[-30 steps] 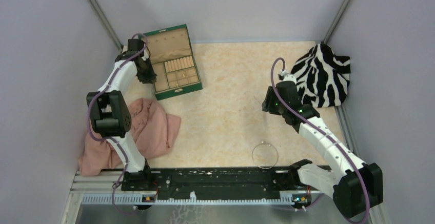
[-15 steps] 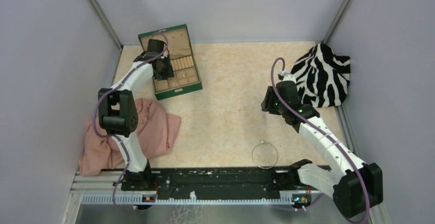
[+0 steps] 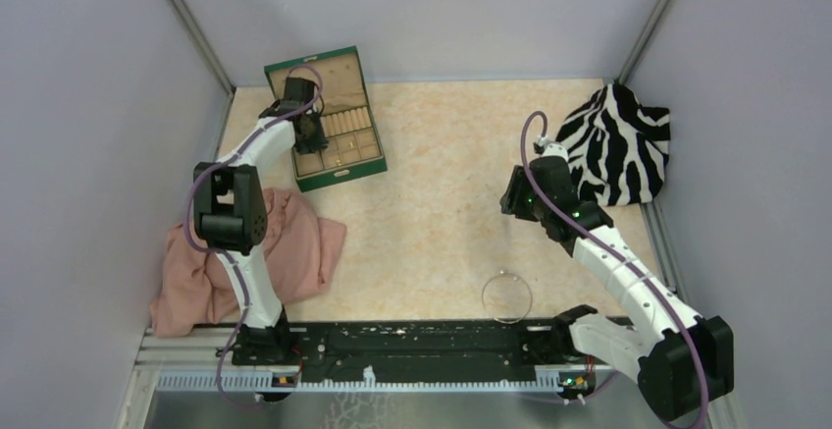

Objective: Organize the mixed jewelry

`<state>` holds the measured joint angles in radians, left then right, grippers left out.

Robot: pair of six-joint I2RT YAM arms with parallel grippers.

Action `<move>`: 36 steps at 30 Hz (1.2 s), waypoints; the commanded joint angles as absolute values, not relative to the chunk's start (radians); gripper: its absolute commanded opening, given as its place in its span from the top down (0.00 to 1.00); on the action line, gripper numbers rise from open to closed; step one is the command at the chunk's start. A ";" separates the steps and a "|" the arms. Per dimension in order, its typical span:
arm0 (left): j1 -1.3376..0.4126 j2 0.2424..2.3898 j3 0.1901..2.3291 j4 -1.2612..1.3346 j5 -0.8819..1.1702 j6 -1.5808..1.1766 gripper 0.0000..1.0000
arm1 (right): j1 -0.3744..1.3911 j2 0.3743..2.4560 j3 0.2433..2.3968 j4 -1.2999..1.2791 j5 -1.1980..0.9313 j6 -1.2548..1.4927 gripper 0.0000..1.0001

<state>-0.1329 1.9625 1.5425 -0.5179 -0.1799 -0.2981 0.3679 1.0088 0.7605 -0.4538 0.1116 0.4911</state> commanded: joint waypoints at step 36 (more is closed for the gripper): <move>-0.132 2.066 1.775 -0.755 -0.106 -0.350 1.00 | 0.360 0.999 0.761 -0.419 0.119 0.500 0.54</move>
